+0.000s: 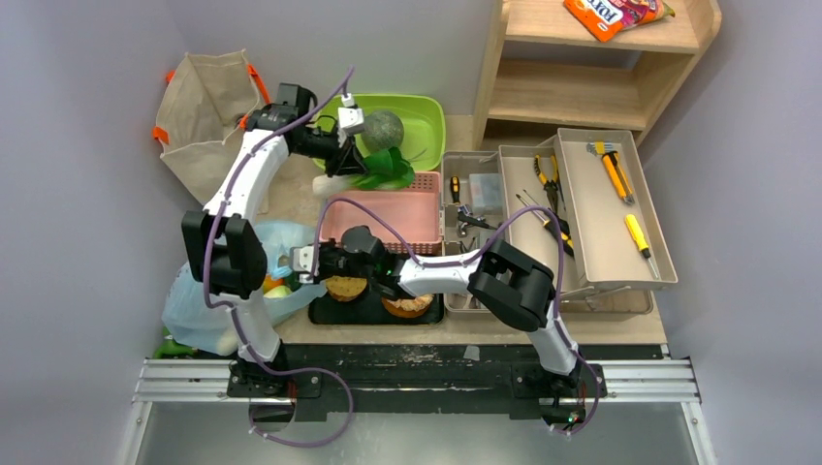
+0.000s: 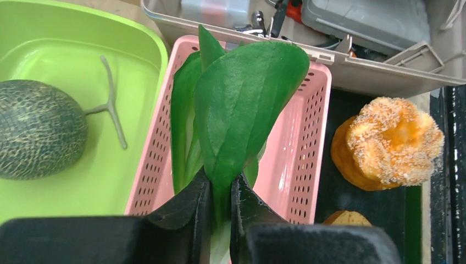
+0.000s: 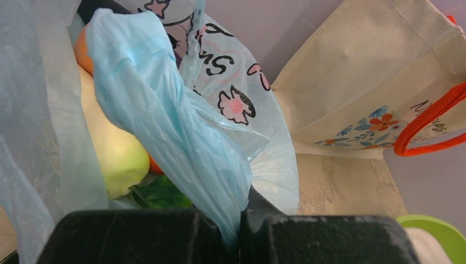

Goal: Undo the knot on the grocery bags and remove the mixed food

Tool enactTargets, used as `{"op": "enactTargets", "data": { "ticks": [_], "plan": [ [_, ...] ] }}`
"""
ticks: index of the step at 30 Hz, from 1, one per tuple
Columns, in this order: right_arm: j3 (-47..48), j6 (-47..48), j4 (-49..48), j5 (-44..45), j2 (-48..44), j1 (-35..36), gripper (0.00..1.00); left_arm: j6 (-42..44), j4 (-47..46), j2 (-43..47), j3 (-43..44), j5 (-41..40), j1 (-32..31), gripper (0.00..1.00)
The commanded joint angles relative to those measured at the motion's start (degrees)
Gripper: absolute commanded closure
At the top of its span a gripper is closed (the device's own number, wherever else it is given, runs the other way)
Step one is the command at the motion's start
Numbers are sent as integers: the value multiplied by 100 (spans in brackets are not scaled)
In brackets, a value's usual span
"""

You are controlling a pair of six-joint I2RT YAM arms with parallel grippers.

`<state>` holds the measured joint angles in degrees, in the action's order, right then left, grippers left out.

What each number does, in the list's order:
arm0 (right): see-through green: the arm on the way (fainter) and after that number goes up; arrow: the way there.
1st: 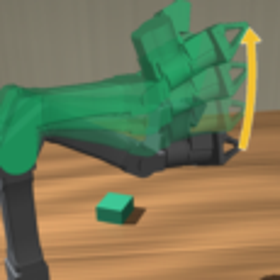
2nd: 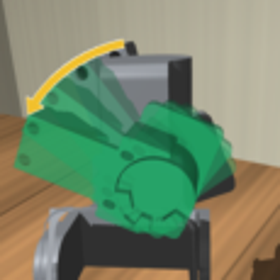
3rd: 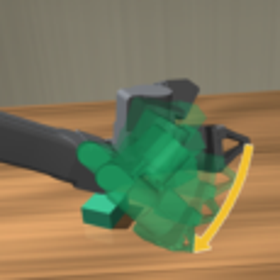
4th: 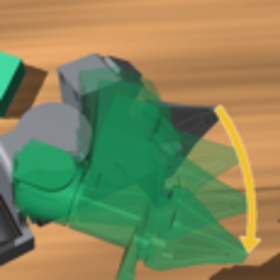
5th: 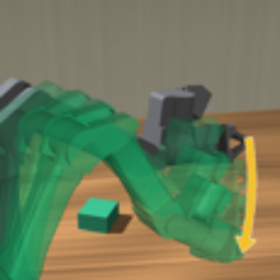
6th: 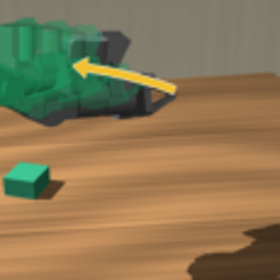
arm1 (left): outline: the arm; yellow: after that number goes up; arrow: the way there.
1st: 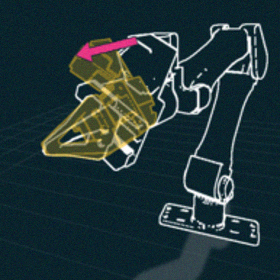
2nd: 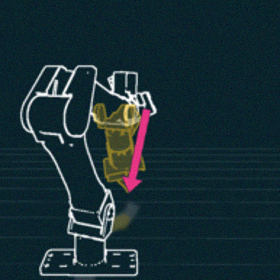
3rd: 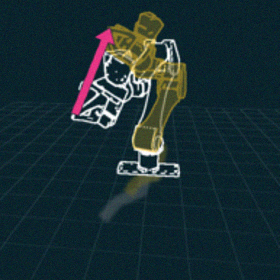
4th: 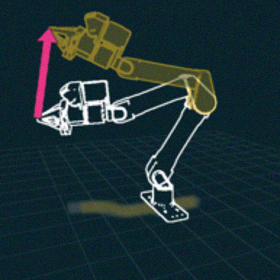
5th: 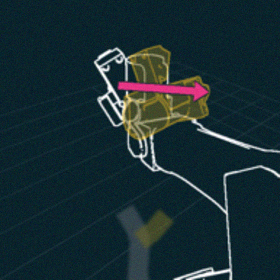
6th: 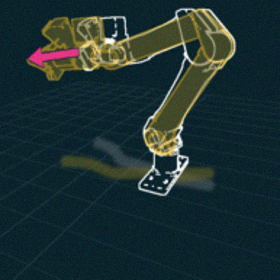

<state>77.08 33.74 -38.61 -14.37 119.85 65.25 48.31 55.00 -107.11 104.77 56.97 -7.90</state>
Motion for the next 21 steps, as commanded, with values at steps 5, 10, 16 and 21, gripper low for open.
{"op": "enactTargets", "data": {
  "ticks": [5, 10, 16, 21],
  "plan": [
    [-40, 6, -140, 108, -297, 59, 100, 469, 55, -376, 619, -243, -244, 38],
    [86, -116, -77, 121, -274, 11, 100, -854, -774, 280, 761, -231, 234, 9],
    [434, -732, 141, 105, -203, -127, 100, -2246, -761, 1589, 1134, -237, 1364, 15],
    [1277, -1931, 893, 37, 39, -310, 100, -2551, -708, 3787, -595, -123, 2379, 25]
  ]
}}
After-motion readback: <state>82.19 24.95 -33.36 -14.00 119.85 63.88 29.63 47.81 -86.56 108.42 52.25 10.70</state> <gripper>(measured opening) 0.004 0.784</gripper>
